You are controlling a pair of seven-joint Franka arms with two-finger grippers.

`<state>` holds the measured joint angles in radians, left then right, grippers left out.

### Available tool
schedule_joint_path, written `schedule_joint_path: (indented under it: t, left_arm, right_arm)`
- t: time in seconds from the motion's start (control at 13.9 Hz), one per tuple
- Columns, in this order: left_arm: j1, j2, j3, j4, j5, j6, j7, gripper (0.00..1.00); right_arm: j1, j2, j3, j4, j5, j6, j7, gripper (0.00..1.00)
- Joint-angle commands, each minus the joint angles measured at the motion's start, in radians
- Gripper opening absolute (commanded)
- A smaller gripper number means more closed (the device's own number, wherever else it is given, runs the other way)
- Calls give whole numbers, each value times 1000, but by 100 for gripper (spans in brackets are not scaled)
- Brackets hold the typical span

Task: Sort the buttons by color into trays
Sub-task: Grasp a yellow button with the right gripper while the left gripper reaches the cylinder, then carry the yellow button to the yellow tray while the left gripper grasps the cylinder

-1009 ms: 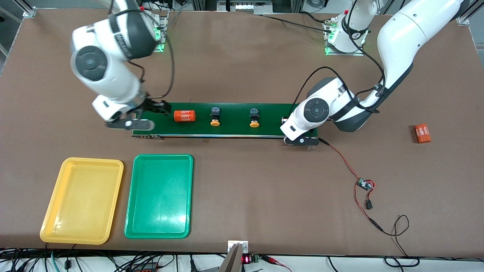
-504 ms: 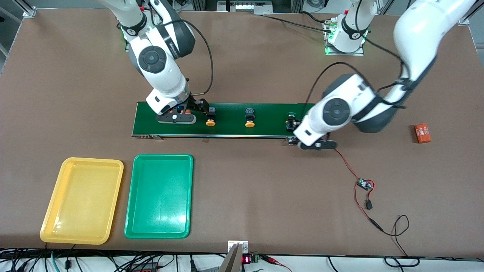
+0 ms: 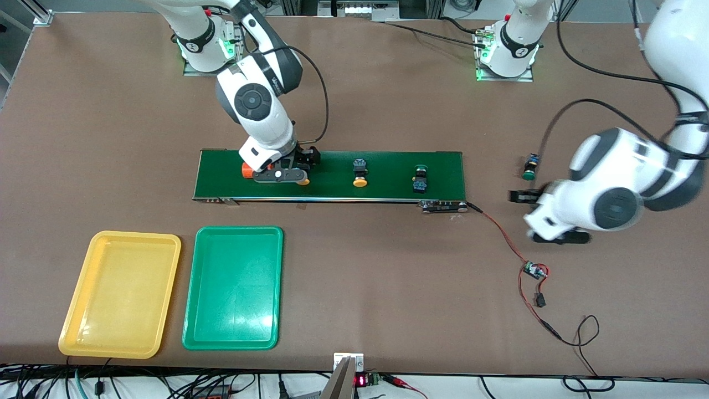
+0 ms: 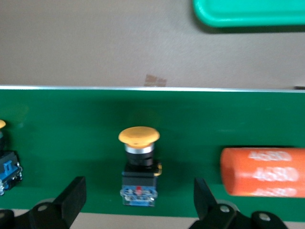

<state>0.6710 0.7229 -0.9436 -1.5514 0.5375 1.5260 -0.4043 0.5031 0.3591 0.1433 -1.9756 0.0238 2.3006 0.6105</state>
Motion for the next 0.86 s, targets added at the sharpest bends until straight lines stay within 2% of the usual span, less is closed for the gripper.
schedule_joint_path:
  t: [0.0, 0.29, 0.36, 0.43, 0.58, 0.72, 0.79]
  left_arm:
    - [111, -5, -1, -50, 50, -10, 45, 100]
    - [269, 0, -1, -131, 182, 35, 85, 100]
    - [310, 0, -1, -166, 200, 78, 117, 100]
    - [364, 0, -1, -195, 215, 124, 158, 100]
    - [447, 7, 6, -251, 229, 248, 246, 100]
    - [476, 16, 63, -283, 231, 360, 298, 100]
    - [470, 16, 103, -289, 231, 419, 323, 100]
  right_arm:
    - [12, 40, -1, -5, -10, 29, 14, 100]
    - [2, 47, -8, -43, -8, 51, 9, 100]
    - [2, 47, -11, -48, -8, 51, 9, 96]
    - [2, 47, -11, -57, -8, 51, 9, 80]
    - [2, 44, -21, -61, -5, 43, 21, 38]
    - [-1, 37, -33, -49, -2, 40, 50, 16]
    - [-3, 32, -40, -33, 1, 42, 51, 12]
